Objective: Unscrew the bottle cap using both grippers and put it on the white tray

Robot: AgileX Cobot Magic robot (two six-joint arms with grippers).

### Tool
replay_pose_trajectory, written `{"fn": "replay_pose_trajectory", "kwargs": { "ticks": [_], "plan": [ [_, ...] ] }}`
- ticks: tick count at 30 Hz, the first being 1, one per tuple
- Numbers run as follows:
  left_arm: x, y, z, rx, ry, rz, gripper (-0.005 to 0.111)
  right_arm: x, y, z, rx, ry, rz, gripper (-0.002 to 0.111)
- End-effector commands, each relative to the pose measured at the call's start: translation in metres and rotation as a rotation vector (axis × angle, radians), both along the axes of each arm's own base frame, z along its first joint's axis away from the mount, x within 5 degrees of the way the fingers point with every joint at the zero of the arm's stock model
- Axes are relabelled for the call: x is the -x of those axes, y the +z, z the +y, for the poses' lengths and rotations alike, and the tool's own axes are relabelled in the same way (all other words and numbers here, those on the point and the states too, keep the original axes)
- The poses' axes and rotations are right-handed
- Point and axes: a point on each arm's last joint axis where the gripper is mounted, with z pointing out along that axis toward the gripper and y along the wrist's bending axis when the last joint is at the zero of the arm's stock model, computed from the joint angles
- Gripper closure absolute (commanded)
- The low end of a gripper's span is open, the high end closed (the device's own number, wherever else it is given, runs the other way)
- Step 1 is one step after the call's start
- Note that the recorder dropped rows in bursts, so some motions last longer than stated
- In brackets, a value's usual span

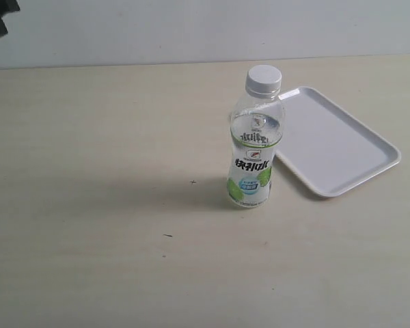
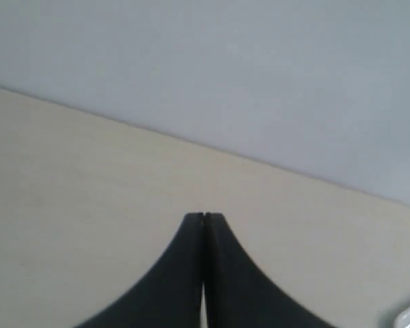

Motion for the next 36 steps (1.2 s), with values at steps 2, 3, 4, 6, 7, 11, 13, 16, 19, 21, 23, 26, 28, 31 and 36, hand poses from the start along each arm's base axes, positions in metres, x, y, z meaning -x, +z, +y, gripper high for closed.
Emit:
{"fn": "replay_pose_trajectory", "kwargs": {
  "ticks": [2, 3, 4, 6, 7, 11, 13, 16, 19, 21, 23, 26, 28, 31, 36],
  "plan": [
    [0.004, 0.043, 0.01, 0.085, 0.14, -0.11, 0.107, 0.0, -0.001, 0.0, 0.004, -0.008, -0.002, 0.108],
    [0.005, 0.049, 0.01, 0.085, 0.144, -0.128, 0.107, 0.0, -0.001, 0.0, 0.004, -0.008, -0.002, 0.108],
    [0.008, 0.056, 0.01, 0.089, 0.144, -0.149, 0.107, 0.0, -0.001, 0.0, 0.004, -0.008, -0.002, 0.108],
    [0.014, 0.069, 0.012, 0.079, 0.154, -0.189, 0.107, 0.0, -0.001, 0.0, 0.004, -0.008, -0.002, 0.108],
    [0.018, 0.074, 0.014, 0.083, 0.18, -0.203, 0.107, 0.0, -0.001, 0.0, 0.004, -0.008, -0.002, 0.108],
    [0.031, 0.085, 0.021, 0.085, 0.24, -0.246, 0.107, 0.0, -0.001, 0.0, 0.004, -0.008, -0.002, 0.108],
    [0.037, 0.083, 0.016, 0.029, 0.184, -0.259, 0.107, 0.0, -0.001, 0.0, 0.006, -0.008, -0.002, 0.108],
    [0.047, 0.07, 0.011, -0.079, 0.197, -0.26, 0.107, 0.0, -0.001, 0.0, 0.006, -0.008, -0.002, 0.108],
    [0.057, 0.055, 0.006, -0.139, 0.213, -0.319, 0.107, 0.0, -0.001, 0.0, 0.006, -0.008, -0.002, 0.108],
    [0.066, 0.049, 0.002, -0.043, 0.223, -0.393, 0.107, 0.0, -0.001, 0.0, 0.006, -0.008, -0.002, 0.108],
    [0.074, 0.044, -0.008, 0.013, 0.137, -0.487, 0.107, 0.0, -0.001, 0.0, 0.006, -0.008, -0.002, 0.108],
    [0.082, 0.04, -0.034, -0.075, -0.181, -0.624, 0.107, 0.0, -0.001, 0.0, 0.006, -0.008, -0.002, 0.108],
    [0.084, 0.031, -0.05, -0.202, -0.387, -0.62, 0.107, 0.0, -0.001, 0.0, 0.006, -0.008, -0.002, 0.108],
    [0.078, 0.007, -0.055, -0.298, -0.474, -0.477, 0.107, 0.0, -0.001, 0.0, 0.004, -0.008, -0.002, 0.108],
    [0.072, -0.042, -0.066, -0.397, -0.645, -0.291, 0.107, 0.0, -0.001, 0.0, 0.004, -0.008, -0.002, 0.108]
  ]
}}
